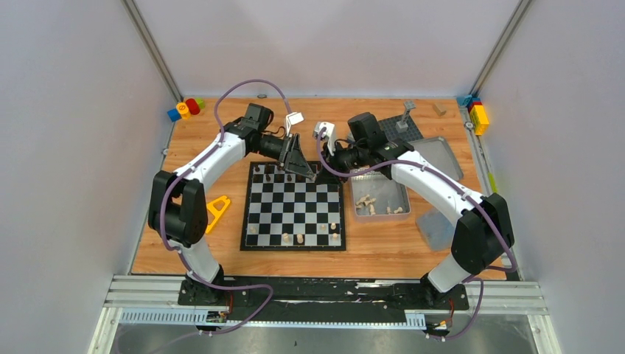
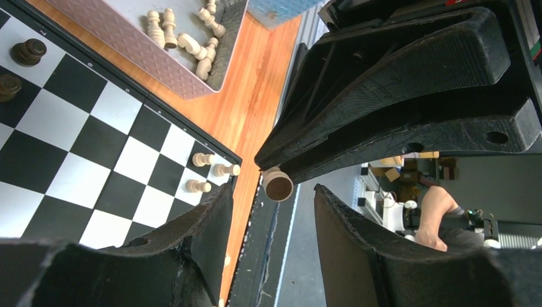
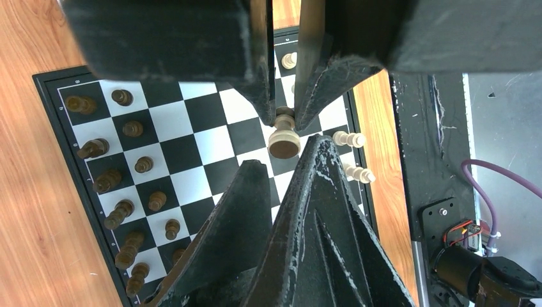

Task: Set up the chess pieces on the board
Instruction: Place the chess piece on the chessboard.

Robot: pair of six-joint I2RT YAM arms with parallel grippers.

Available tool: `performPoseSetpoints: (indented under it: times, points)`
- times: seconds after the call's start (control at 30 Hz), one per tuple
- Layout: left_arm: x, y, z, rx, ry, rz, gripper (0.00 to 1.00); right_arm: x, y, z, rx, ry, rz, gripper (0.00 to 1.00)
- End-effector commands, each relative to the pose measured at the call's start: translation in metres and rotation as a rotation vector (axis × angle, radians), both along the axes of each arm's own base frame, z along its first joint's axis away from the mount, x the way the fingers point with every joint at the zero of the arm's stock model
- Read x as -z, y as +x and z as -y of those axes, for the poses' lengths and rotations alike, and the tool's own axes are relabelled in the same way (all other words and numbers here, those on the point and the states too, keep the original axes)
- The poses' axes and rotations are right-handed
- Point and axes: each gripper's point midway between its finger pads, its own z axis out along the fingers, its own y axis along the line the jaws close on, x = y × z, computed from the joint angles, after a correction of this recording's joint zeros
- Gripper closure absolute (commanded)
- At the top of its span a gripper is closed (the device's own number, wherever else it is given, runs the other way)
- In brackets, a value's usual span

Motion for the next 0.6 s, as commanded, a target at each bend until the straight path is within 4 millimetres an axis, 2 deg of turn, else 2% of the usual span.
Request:
performPoseSetpoints:
  times: [0.0,0.57]
  points:
    - [-0.015,0.0001,0.0062,0.029,-0.04,0.015,0.44,-0.0331,0.0053,-0.0108,-0.012,0.064,0.089,1.0]
    - [-0.0092,-0.0015,0.0109,0.046,-0.032,0.015,0.63,-0.032,0.006,-0.0118,0.001,0.054,0.093,1.0]
